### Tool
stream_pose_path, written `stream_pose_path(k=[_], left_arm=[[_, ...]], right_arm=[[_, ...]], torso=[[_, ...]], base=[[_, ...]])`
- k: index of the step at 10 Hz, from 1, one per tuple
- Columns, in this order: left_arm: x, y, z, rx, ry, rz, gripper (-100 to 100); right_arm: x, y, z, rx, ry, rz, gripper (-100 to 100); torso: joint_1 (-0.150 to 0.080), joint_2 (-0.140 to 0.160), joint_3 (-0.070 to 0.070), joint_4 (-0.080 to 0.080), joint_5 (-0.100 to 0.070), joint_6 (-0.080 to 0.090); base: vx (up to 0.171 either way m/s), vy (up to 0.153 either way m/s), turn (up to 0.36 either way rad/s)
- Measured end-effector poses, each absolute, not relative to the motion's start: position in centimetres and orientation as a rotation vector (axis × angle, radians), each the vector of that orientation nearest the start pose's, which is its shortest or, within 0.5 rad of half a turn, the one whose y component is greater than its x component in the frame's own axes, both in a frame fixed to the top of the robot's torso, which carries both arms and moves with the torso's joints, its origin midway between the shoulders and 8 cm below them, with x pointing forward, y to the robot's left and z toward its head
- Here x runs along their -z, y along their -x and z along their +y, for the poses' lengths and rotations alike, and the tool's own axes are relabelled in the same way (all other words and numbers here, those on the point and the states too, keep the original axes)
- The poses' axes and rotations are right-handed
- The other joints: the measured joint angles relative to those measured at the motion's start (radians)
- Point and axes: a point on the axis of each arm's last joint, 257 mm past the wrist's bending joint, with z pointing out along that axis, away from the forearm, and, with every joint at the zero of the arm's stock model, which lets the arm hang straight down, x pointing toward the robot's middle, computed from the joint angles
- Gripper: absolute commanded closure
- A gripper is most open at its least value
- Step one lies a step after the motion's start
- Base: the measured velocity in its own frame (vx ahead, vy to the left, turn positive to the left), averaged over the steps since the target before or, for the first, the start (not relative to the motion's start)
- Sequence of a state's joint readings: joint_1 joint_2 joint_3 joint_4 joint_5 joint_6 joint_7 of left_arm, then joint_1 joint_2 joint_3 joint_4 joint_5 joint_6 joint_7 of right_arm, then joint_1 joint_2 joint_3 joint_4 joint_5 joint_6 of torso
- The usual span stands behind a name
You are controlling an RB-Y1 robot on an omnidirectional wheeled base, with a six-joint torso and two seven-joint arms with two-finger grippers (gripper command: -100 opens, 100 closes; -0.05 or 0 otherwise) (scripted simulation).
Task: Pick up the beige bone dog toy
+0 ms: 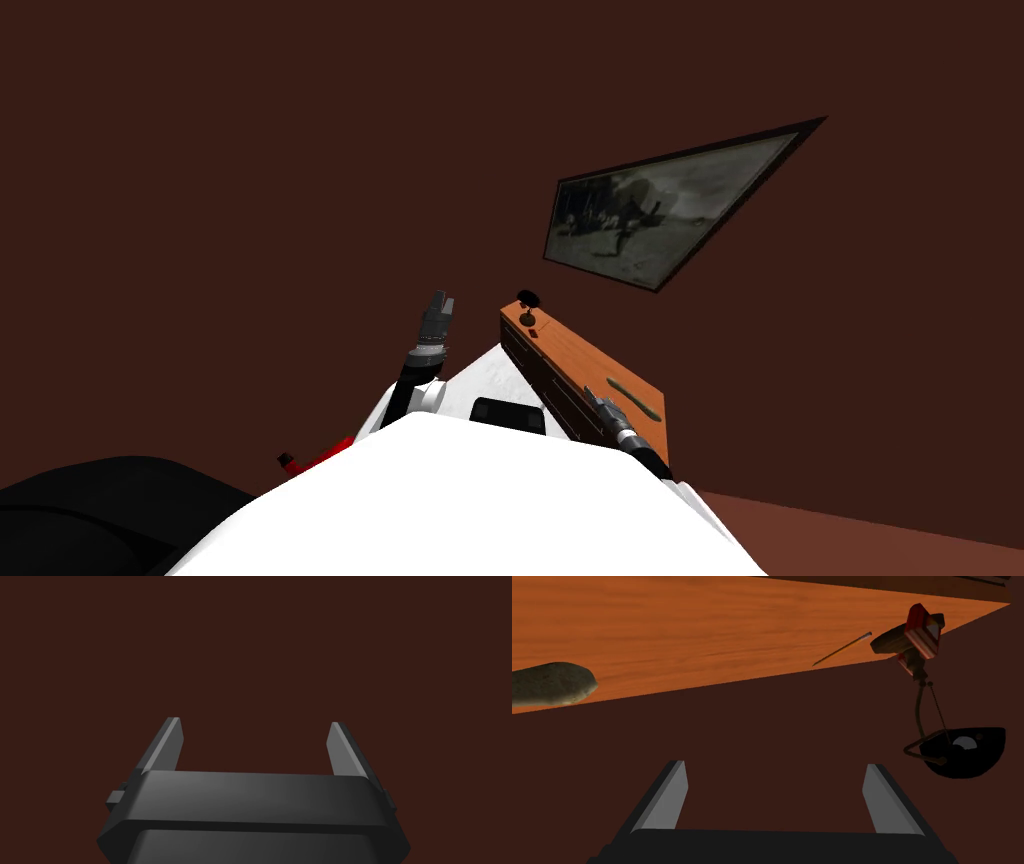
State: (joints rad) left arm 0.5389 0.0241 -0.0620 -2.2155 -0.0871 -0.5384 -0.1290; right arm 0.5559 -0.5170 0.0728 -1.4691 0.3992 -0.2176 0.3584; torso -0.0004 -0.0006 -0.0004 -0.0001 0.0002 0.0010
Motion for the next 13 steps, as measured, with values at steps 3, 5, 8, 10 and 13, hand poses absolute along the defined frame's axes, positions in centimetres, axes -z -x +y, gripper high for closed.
stream_pose_path(k=[3,5,8,10,13], left_arm=[[1.2,-35.0,25.1,1.170,0.584,0.760,0],[1.2,-35.0,25.1,1.169,0.584,0.761,0],[1.2,-35.0,25.1,1.169,0.584,0.761,0],[1.2,-35.0,25.1,1.169,0.584,0.761,0],[1.2,-35.0,25.1,1.169,0.584,0.761,0]], right_arm=[[48.0,-25.2,-42.8,-0.103,-0.292,2.179,-100],[50.8,-20.9,-46.0,0.021,-0.204,2.307,-100],[53.1,-16.1,-50.1,0.155,-0.105,2.433,-100],[53.9,-12.1,-52.7,0.243,-0.030,2.517,-100],[54.5,-8.0,-56.0,0.351,0.067,2.615,-100]], torso=[[-0.001,-0.001,0.000,0.000,0.000,-0.001],[-0.002,-0.002,-0.001,0.000,0.000,-0.001],[-0.003,-0.002,-0.001,0.000,0.000,-0.001],[-0.003,-0.001,-0.001,0.000,-0.001,0.000],[-0.002,0.000,0.000,0.000,0.000,0.001]], base=[[0.036,-0.009,0.274],[0.054,-0.028,0.260],[0.044,-0.045,0.353],[0.017,-0.047,0.140],[0.009,-0.039,0.162]])
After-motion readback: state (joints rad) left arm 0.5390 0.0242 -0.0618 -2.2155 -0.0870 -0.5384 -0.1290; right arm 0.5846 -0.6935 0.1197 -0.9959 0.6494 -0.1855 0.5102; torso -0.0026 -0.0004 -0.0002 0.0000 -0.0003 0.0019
